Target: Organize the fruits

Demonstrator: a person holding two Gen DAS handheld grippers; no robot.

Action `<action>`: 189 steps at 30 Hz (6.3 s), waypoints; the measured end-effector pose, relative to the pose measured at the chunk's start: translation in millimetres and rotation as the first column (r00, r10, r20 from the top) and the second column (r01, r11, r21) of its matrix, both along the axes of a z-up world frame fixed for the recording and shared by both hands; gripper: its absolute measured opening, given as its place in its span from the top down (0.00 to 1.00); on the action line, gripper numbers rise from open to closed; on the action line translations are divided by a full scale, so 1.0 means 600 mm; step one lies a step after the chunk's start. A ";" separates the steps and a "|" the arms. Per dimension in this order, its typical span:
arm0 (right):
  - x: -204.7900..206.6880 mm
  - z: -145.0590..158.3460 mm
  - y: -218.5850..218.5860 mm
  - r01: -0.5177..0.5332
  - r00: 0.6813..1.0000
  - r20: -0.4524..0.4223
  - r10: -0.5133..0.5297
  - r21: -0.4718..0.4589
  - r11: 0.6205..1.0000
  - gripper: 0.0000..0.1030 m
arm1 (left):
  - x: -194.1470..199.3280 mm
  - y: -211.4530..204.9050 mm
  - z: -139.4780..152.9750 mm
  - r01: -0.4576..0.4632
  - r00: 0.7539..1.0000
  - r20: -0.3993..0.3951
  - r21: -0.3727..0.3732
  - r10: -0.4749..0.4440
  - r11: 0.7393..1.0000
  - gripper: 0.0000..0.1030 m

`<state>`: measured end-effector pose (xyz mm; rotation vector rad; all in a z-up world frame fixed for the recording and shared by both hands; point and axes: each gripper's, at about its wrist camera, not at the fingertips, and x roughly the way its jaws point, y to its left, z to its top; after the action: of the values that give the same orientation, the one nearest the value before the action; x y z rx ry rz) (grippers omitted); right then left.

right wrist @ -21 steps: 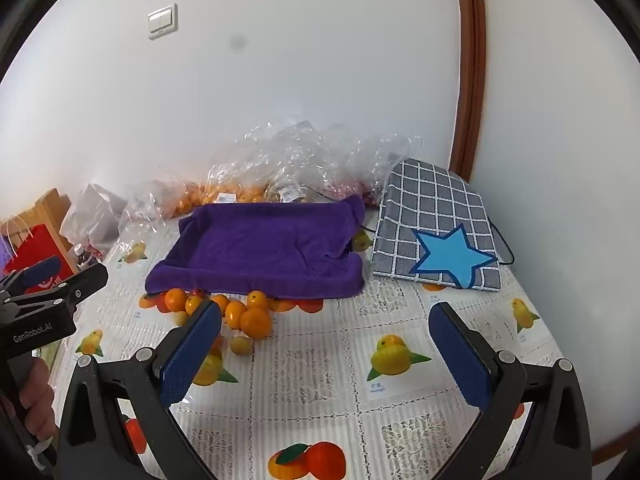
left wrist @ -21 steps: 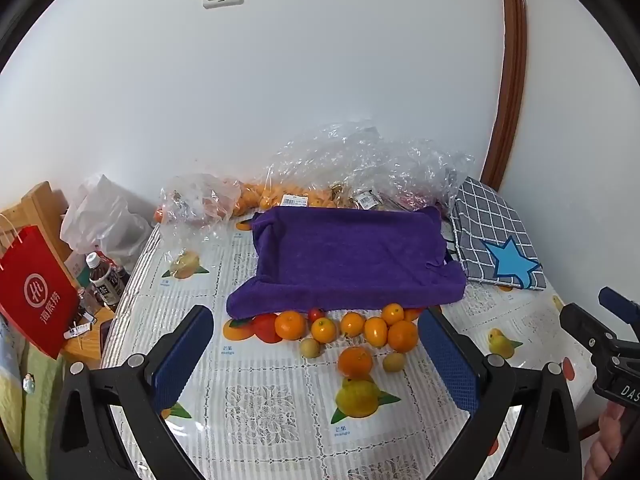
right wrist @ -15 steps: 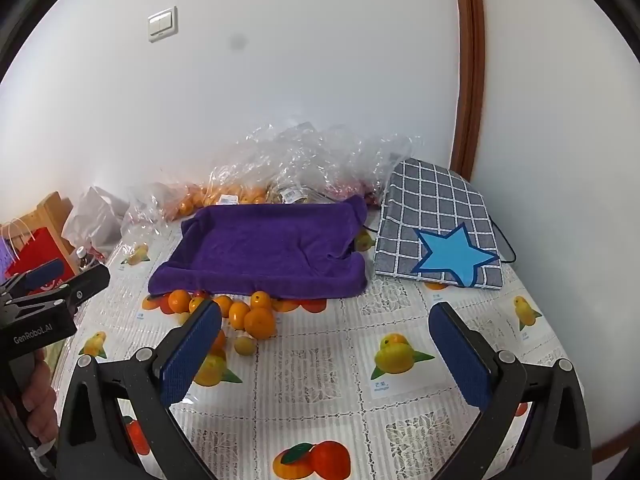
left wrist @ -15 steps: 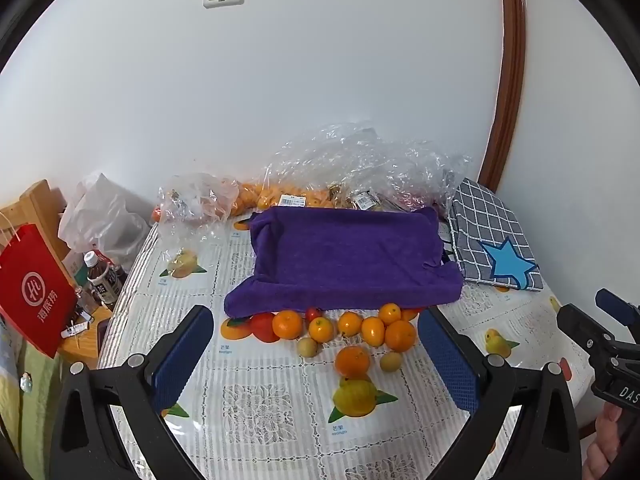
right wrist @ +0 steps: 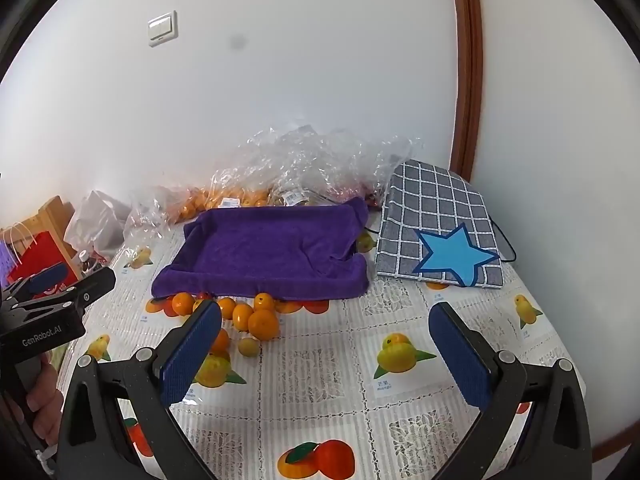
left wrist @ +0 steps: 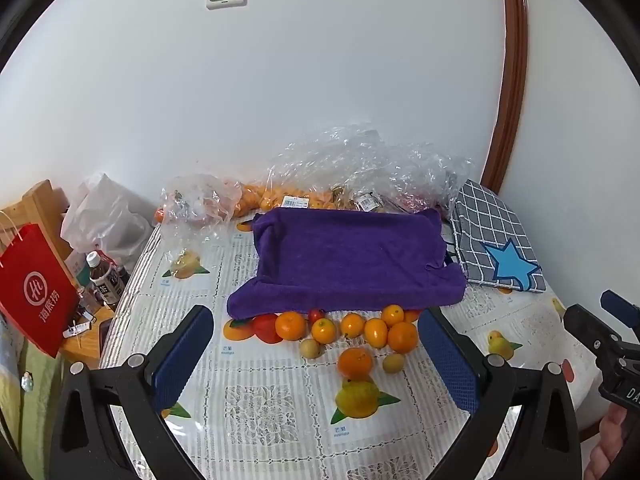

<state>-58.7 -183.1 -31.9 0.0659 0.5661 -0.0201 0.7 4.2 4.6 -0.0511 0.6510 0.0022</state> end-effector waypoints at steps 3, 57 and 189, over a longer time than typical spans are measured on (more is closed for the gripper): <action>-0.001 0.000 0.000 0.003 1.000 0.002 -0.003 -0.003 1.000 0.01 | 0.000 0.001 -0.001 0.001 1.000 0.001 0.000 -0.001 1.000 0.00; -0.012 0.015 0.011 -0.005 1.000 0.020 0.005 0.007 1.000 0.01 | -0.002 -0.002 -0.002 0.000 1.000 0.007 0.004 0.000 1.000 0.00; 0.183 -0.290 0.003 -0.133 0.961 -0.240 0.135 0.028 0.991 0.70 | 0.198 0.111 -0.291 0.014 0.977 -0.210 -0.129 -0.041 0.992 0.53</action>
<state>51.1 -181.6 -205.7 0.0364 0.8132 0.1086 119.6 70.6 -170.1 -0.1661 0.8655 -0.0608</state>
